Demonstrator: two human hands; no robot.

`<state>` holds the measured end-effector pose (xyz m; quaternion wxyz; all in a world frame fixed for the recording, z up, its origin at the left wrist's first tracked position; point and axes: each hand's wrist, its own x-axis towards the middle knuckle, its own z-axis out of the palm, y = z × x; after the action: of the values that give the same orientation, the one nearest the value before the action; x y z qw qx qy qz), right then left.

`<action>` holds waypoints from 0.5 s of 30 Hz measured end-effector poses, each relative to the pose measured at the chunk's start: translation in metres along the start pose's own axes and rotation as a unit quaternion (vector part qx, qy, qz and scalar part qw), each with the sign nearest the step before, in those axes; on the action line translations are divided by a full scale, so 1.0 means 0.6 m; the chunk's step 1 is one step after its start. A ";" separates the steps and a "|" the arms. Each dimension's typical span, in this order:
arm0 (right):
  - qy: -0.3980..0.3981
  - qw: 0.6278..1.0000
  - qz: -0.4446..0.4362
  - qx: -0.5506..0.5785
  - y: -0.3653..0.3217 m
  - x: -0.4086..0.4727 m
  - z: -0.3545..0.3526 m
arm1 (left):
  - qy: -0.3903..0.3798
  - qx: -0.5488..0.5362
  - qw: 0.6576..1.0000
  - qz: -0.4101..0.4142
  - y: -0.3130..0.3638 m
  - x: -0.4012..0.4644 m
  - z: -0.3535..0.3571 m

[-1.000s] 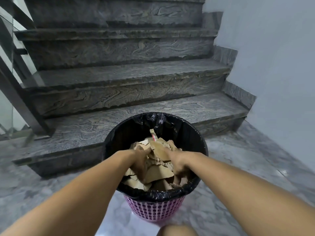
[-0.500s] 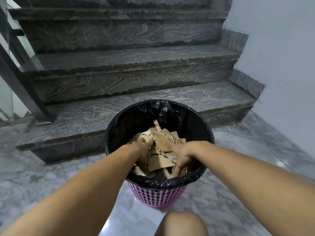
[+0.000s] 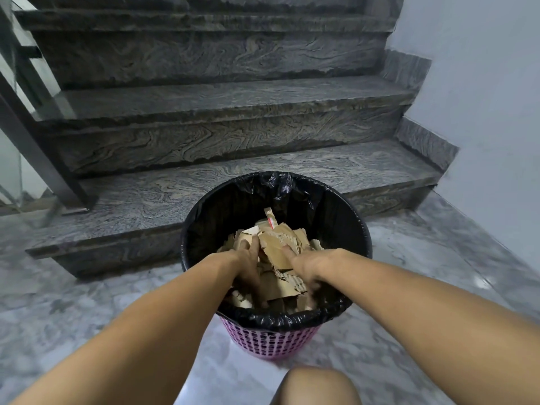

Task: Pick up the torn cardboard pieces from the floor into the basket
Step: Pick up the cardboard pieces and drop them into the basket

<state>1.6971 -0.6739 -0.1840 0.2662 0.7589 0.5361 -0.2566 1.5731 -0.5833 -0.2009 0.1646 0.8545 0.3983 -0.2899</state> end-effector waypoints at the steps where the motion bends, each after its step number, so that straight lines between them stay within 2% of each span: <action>1: 0.003 1.000 -0.007 -0.002 0.006 -0.002 -0.001 | 0.002 -0.002 1.000 0.000 0.002 -0.001 0.000; 8: 0.011 0.996 0.016 -0.085 -0.007 0.006 0.005 | 0.015 0.095 0.995 -0.016 0.037 -0.009 0.021; 15: -0.001 0.997 0.042 -0.058 -0.020 0.034 0.019 | -0.004 0.120 0.992 -0.034 0.044 0.008 0.032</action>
<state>1.6905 -0.6646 -0.2076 0.3210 0.7638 0.5173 -0.2145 1.5892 -0.6072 -0.2174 0.0524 0.8530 0.3886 -0.3444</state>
